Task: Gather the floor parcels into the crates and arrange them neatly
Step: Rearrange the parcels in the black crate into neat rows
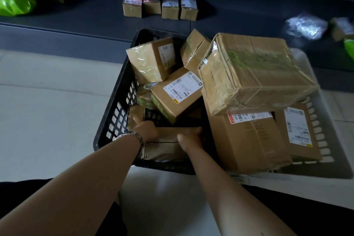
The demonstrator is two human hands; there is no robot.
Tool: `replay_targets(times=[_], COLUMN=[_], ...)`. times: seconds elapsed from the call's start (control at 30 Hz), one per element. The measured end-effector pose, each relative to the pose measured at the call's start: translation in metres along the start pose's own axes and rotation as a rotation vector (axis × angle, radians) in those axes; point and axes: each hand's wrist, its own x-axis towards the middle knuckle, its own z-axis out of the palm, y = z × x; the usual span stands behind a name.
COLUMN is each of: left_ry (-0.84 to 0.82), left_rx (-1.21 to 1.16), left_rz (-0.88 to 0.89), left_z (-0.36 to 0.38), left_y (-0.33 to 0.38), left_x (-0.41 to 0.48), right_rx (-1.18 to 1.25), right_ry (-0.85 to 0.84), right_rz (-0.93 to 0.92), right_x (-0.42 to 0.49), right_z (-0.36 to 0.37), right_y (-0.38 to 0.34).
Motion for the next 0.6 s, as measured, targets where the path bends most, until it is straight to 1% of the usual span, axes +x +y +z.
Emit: replay_targets(times=[0.07,0.13,0.2,0.23,0.3,0.37,0.47,0.53,0.6], left_ry=[-0.013,0.017,0.061,0.104,0.227,0.296,0.319,0.346,0.338], left_rx=[-0.019,-0.073,-0.160,-0.209,-0.222,-0.266,-0.531,-0.761,-0.957], left_rz=[-0.014,-0.070,-0.109,-0.114,-0.115,-0.125,-0.103,-0.066,-0.046], left_z=[-0.005,-0.008,-0.009,-0.010,-0.012,-0.016,-0.026,-0.035,-0.043], left_y=[-0.010,-0.012,-0.009,-0.006,0.000,0.005,0.016,0.021,0.027], left_x=[0.001,-0.003,-0.007,-0.011,-0.011,-0.008,0.002,0.009,0.013], right_rx=[0.064,0.142,0.167,0.155,0.114,0.179,0.424,0.575,0.651], right_ry=[0.013,0.060,0.098,0.106,0.099,0.081,0.063,0.037,0.016], right_rz=[-0.035,-0.022,-0.005,-0.005,-0.037,-0.113,-0.188,-0.172,-0.125], right_x=[0.001,0.001,0.002,0.004,0.005,0.006,0.008,0.010,0.010], right_z=[0.003,0.003,0.002,0.003,0.007,0.010,0.008,0.007,0.010], right_y=[-0.003,-0.006,-0.009,-0.010,-0.016,-0.022,-0.028,-0.031,-0.037])
